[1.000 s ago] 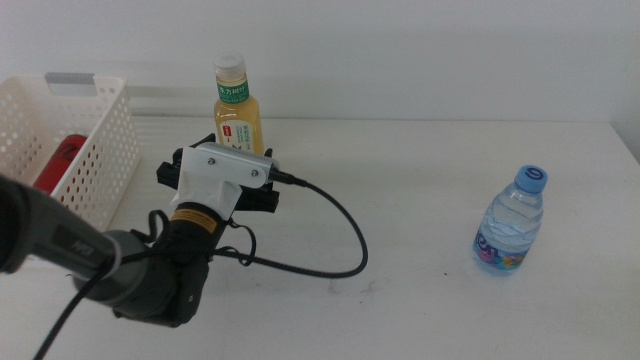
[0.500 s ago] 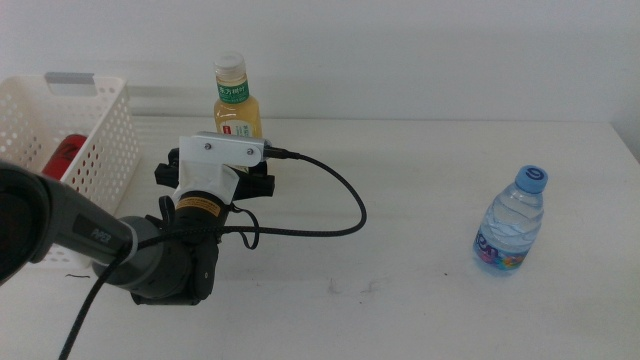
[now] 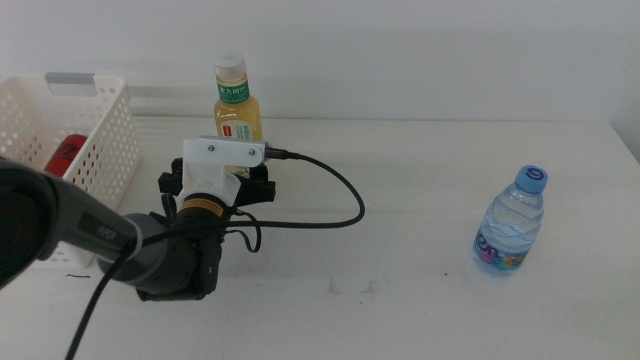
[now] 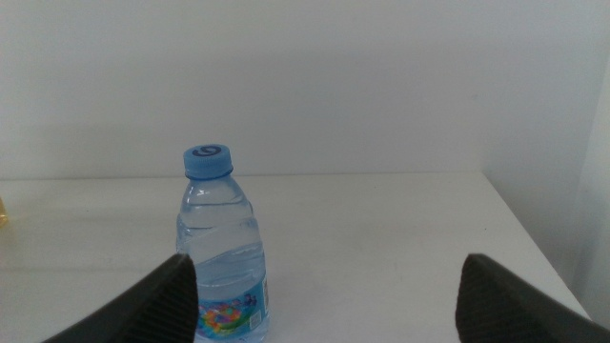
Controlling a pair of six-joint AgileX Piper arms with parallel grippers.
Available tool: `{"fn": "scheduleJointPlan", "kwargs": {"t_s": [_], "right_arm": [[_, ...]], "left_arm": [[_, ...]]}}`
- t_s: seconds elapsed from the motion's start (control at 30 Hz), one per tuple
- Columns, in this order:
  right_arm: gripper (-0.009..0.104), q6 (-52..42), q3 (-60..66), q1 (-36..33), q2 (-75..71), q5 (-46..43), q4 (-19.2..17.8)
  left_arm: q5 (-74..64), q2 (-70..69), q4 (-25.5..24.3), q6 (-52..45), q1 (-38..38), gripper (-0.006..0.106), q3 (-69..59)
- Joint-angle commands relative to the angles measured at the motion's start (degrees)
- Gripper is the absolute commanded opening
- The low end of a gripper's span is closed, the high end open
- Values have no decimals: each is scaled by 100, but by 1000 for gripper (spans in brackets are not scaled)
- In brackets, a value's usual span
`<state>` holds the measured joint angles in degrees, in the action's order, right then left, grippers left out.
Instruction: Use arms to grab the bottles and put them into the dustbin to the left of the table.
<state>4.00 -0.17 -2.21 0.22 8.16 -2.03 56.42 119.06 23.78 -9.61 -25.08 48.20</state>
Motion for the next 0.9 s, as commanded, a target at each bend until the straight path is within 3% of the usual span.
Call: {"fn": "scheduleJointPlan", "kwargs": {"t_s": [0.0,0.3,0.7,0.87], "right_arm": [[93,-41,17,-6,-22,-46,-13],[93,-41,17,-6,-22,-46,-13],[93,-41,17,-6,-22,-46,-13],[93,-41,17,-6,-22,-46,-13]], "left_arm": [[-47,106,51,59,-5,94,142],[-228,787,49,45,61,94,1019],[-268,803,79,2,191,94,1044],[-276,825,-222,-16,329,94,1066]]}}
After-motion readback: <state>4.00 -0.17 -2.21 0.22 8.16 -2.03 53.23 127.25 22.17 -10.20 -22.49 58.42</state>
